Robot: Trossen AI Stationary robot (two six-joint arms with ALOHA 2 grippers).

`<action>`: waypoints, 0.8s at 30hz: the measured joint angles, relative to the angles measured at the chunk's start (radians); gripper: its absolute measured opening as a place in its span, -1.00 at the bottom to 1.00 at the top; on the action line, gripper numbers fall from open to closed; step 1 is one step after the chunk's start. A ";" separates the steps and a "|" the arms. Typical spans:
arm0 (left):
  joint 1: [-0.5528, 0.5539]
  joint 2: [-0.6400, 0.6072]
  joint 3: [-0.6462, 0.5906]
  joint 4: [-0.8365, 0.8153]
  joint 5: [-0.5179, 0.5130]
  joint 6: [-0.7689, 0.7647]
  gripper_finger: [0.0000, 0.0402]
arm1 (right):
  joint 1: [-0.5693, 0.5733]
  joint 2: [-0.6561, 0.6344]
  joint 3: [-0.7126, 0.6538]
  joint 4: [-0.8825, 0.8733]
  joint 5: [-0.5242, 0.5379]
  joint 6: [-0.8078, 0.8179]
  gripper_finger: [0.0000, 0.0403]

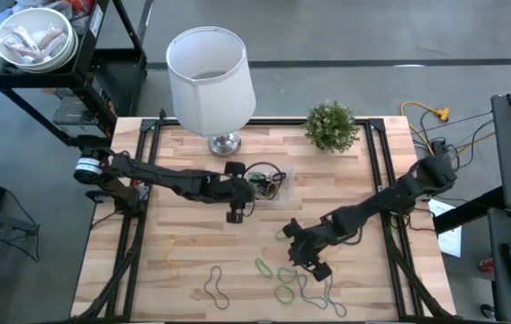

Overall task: Pick and place rubber bands into bin
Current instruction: Put the green rubber band into the transparent bin

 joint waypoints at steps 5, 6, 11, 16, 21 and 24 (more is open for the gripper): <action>-0.079 -0.002 -0.001 -0.061 -0.005 -0.052 -0.46 | 0.000 0.063 0.016 0.016 0.084 -0.005 -0.65; -0.099 -0.002 -0.001 -0.082 -0.006 -0.066 -0.46 | 0.000 0.068 0.017 0.014 0.131 -0.006 -0.65; -0.200 -0.033 0.000 -0.194 -0.010 -0.205 -0.46 | -0.002 0.074 0.016 -0.017 0.339 -0.004 -0.68; -0.320 -0.082 0.000 -0.265 -0.012 -0.378 -0.46 | -0.017 0.078 0.011 -0.035 0.365 0.034 -0.66; -0.447 -0.115 -0.002 -0.278 -0.045 -0.450 -0.46 | -0.047 0.078 0.005 -0.113 0.366 0.104 -0.63; -0.512 -0.123 -0.002 -0.280 -0.102 -0.452 -0.46 | -0.064 0.078 0.002 -0.122 0.365 0.131 -0.61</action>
